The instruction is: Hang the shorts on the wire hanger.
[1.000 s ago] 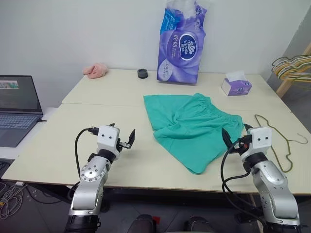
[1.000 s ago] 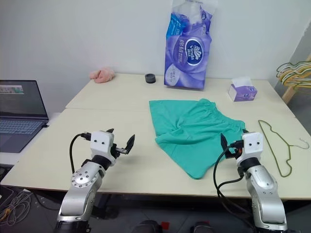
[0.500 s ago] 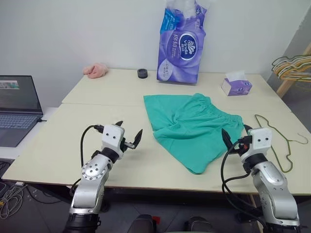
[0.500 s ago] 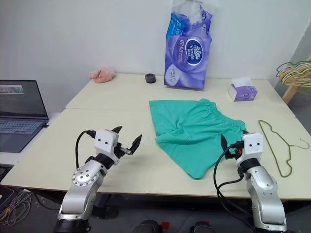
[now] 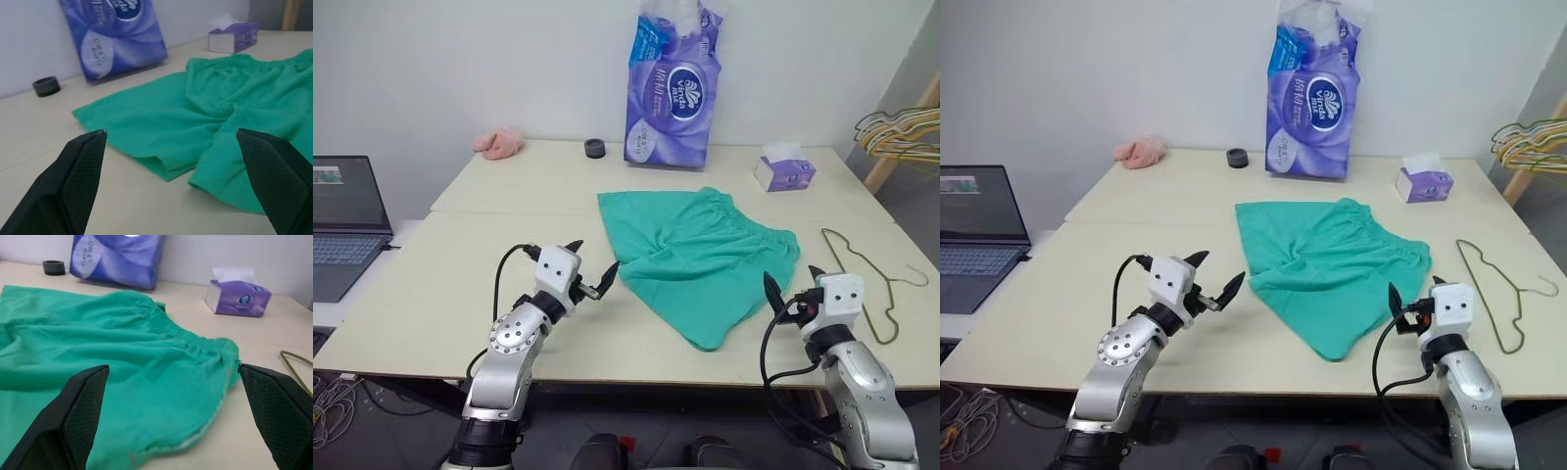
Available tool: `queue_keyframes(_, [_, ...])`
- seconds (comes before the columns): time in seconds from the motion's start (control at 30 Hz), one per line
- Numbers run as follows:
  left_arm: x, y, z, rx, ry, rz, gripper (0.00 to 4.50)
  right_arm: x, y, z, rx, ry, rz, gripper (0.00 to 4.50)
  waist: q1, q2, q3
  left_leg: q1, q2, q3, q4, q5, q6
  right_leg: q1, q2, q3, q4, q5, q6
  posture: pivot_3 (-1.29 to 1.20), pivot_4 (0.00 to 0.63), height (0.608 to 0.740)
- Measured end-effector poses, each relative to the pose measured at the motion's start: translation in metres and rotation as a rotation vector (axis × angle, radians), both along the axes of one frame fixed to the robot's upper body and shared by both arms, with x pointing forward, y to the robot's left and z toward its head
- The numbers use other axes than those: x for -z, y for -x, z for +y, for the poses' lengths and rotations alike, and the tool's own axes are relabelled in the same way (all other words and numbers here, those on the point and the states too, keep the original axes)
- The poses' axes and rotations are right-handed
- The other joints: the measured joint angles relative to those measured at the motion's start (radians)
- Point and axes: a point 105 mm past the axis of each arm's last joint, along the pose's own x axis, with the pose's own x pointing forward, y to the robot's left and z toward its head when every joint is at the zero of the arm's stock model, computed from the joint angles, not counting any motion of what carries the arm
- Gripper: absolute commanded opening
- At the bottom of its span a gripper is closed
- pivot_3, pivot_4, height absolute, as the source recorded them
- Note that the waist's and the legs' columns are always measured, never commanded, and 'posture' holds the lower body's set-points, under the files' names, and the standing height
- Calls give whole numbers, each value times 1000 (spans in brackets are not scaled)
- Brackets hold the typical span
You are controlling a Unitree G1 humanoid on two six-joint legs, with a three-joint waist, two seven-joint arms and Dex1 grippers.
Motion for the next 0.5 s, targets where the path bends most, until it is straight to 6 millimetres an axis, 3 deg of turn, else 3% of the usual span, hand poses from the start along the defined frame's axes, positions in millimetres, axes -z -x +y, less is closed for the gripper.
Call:
queue_keyframes(0.3, [-4, 0, -10, 91, -8, 8, 4470, -12, 6, 11, -65, 56, -26, 4500, -28, 1, 0, 1, 0, 0, -5, 0, 0, -1, 0, 0, 0, -2, -1, -54, 34, 740])
queue_keyframes(0.5, [21, 30, -44, 404, -79, 209, 4470, -26, 22, 43, -357, 196, -9, 4500, -50, 3, 2, 1, -1, 0, -5, 0, 0, 0, 1, 0, -1, -3, 0, -92, 40, 740])
